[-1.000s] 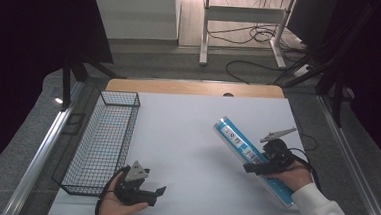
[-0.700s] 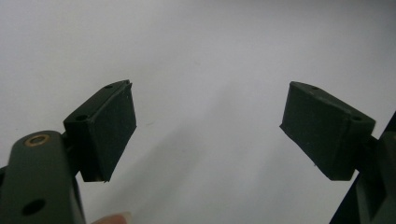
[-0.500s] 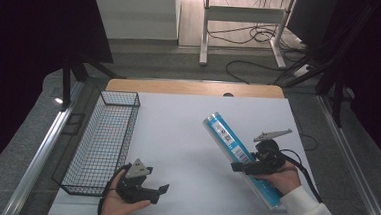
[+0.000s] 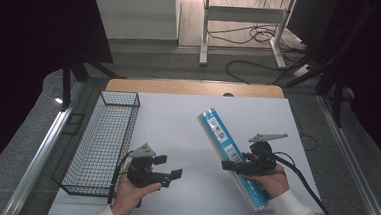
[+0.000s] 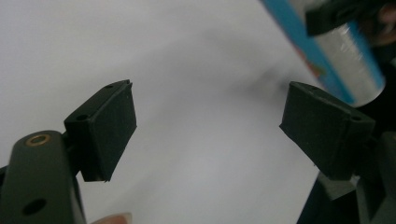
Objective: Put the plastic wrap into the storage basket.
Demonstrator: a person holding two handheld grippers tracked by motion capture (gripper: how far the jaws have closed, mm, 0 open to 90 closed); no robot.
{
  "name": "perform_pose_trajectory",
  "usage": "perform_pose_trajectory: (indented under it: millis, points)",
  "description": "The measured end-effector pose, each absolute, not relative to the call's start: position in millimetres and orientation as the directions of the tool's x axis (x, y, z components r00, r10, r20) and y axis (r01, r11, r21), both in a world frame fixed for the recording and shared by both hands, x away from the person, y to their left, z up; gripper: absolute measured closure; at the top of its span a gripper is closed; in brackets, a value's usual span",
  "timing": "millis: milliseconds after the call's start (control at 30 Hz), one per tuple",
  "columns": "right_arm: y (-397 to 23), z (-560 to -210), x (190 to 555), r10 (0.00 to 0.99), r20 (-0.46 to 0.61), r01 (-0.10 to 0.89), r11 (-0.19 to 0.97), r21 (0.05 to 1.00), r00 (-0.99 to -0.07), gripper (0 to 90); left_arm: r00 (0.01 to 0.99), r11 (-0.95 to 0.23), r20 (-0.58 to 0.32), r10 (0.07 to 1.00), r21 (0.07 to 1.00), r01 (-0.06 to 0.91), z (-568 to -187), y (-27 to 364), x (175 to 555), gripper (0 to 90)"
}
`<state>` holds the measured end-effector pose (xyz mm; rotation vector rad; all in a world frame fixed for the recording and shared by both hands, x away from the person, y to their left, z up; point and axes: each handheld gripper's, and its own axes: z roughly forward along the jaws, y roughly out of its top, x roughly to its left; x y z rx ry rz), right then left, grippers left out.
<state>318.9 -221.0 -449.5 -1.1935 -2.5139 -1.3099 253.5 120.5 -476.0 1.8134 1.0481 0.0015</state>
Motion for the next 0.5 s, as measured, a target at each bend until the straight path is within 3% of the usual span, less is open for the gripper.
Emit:
perform_pose_trajectory:
  millis: [200,500]
  points:
    - [-215,-454,317,0.601,0.402,0.669,0.321,0.67,-0.69,32.1,0.609,-0.037,-0.557,0.564,0.72,0.693,-475,115,274,13.1]
    - [-199,-459,315,0.597,0.404,0.667,0.318,0.673,-0.693,32.1,0.622,-0.005,-0.639,0.453,0.696,0.718,-476,98,295,9.9]
